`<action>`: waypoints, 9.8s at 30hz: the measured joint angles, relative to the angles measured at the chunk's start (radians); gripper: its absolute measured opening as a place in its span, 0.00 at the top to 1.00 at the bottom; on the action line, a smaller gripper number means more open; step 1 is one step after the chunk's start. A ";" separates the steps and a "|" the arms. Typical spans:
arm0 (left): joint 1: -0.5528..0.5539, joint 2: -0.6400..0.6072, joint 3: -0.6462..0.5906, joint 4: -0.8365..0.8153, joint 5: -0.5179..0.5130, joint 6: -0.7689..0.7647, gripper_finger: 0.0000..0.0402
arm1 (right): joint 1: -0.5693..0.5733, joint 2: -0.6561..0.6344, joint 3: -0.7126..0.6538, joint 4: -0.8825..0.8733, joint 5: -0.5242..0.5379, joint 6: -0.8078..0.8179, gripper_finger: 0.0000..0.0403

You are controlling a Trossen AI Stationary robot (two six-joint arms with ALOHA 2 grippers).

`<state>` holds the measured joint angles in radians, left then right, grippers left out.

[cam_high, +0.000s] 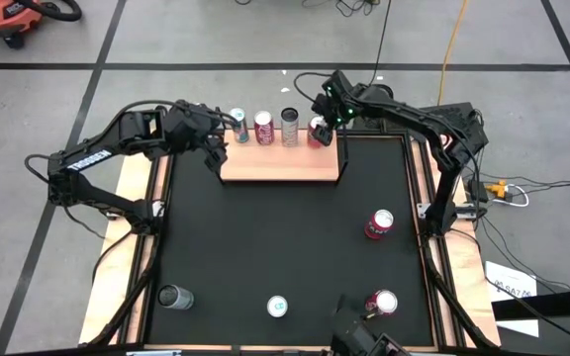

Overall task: Place canned beverage on shelf
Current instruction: Put the left red soda can on the shelf, then put the white yellow soda can aligned with the other white yellow soda can on the shelf

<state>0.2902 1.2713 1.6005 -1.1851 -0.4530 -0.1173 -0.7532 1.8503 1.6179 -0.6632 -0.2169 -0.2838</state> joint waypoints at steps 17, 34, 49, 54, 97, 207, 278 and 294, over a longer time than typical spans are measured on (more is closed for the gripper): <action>0.011 0.000 0.000 0.003 0.013 -0.032 0.05 | 0.000 -0.002 -0.001 0.008 -0.023 -0.015 0.11; 0.010 0.000 0.033 -0.011 0.019 -0.086 0.05 | 0.005 -0.137 0.093 -0.032 0.086 0.255 0.09; -0.110 -0.027 0.005 0.010 0.086 -0.233 0.05 | 0.224 -0.395 0.102 -0.284 0.090 0.476 0.18; -0.163 -0.027 -0.057 0.083 0.054 -0.300 0.05 | 0.351 -0.432 0.102 -0.401 0.215 0.551 0.20; -0.608 0.115 -0.137 0.195 -0.109 -0.663 0.05 | 1.361 -0.464 -0.122 -0.423 0.562 1.495 0.21; -0.068 0.311 0.005 0.149 0.324 0.062 0.39 | 1.233 -0.629 -0.151 -0.577 0.769 1.418 0.21; 0.170 0.624 0.355 0.116 0.393 0.595 0.09 | 0.668 -0.571 -0.151 -0.235 0.541 0.994 0.21; 0.251 0.454 0.279 0.024 0.536 0.280 0.09 | 0.434 -0.312 -0.151 0.301 0.334 0.291 0.18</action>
<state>0.5407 1.7252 1.8790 -1.1608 0.0831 0.1628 -0.3189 1.5381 1.4670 -0.3627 0.1173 0.0072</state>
